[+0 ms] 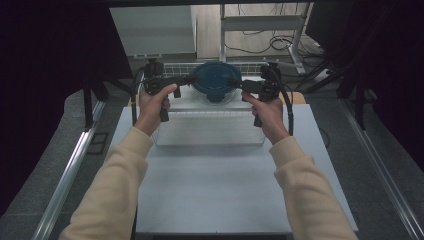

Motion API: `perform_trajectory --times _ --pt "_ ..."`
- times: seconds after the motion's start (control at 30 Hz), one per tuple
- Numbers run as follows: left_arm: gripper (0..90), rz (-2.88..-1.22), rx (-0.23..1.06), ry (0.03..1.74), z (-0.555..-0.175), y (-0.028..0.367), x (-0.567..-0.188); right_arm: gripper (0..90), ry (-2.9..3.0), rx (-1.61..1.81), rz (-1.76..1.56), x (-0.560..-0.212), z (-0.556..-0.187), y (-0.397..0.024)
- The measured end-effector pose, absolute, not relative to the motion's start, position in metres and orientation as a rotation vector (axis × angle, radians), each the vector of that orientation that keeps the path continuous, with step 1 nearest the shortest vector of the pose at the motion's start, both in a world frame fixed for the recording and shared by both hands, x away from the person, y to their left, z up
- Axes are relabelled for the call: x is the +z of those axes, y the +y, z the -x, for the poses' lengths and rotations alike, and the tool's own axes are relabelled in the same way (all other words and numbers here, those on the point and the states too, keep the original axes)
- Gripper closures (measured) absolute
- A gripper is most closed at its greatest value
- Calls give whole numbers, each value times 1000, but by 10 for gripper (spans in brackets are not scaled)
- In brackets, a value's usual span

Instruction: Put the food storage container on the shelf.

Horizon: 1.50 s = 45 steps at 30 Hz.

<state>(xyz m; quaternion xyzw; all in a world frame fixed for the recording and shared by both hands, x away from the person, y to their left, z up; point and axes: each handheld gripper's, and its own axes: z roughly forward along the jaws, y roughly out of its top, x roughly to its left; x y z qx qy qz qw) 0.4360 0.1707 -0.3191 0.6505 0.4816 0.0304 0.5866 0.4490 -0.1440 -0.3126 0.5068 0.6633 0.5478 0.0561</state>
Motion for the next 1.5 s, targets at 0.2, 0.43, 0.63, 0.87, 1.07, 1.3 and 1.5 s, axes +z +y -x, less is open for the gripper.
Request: perform_trajectory --times 0.2,0.43,0.63,0.87,1.07,1.3,1.5 --pt "218 -1570 114 1044 -405 174 -315 146 2105 1510 -1314 -305 -424 -156" --pt "217 -1656 181 987 -366 173 -329 166 2176 1512 -1155 -307 -388 -172" --pt "213 -1709 231 970 -324 176 -355 178 2211 1508 -1068 -330 -351 -186" --pt "206 -1775 256 1002 -278 187 -406 177 2226 1452 -1014 -382 -304 -204" --pt "194 -1828 215 1079 -258 196 -459 176 2267 1384 -1053 -431 -285 -217" --pt "186 -1845 199 1136 -257 200 -480 175 2275 1318 -1165 -467 -279 -227" --pt "182 -1827 203 1159 -253 205 -484 171 2230 1341 -1163 -468 -278 -232"
